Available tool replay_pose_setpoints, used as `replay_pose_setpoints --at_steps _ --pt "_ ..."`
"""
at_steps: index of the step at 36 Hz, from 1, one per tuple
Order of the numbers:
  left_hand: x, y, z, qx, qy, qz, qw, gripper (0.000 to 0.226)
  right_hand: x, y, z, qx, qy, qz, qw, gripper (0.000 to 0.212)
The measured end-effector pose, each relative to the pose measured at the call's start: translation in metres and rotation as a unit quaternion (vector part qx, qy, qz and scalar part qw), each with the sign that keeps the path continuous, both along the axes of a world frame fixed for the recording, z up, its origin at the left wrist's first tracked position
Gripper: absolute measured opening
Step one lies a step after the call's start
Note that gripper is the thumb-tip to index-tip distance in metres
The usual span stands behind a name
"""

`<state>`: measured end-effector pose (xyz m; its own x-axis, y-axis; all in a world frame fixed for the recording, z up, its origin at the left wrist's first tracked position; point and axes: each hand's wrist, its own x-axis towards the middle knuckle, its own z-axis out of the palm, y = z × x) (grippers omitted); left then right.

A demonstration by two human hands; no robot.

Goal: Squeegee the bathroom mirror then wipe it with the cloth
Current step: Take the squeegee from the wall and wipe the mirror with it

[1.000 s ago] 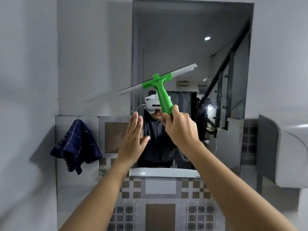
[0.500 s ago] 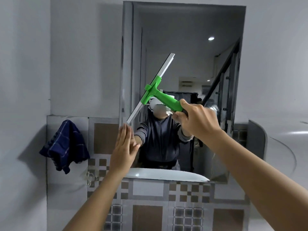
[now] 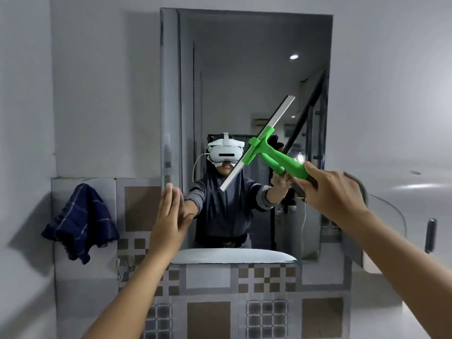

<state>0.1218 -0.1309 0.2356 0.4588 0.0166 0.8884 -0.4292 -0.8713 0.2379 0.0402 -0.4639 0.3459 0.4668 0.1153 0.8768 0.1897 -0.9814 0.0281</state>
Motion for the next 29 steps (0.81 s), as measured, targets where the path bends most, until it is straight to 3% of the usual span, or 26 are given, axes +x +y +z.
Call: replay_pose_setpoints --at_steps 11,22,29 --pt "-0.003 0.004 -0.002 0.01 -0.001 -0.022 1.0 0.078 -0.004 0.033 -0.076 0.203 0.044 0.023 0.978 0.049" --pt "-0.005 0.008 -0.002 0.025 0.001 -0.032 0.999 0.076 -0.003 0.073 -0.114 0.361 0.071 0.043 0.929 0.047" --pt "-0.005 0.016 -0.006 0.049 0.013 -0.049 0.998 0.083 -0.008 0.113 -0.121 0.445 0.068 0.075 0.89 0.027"
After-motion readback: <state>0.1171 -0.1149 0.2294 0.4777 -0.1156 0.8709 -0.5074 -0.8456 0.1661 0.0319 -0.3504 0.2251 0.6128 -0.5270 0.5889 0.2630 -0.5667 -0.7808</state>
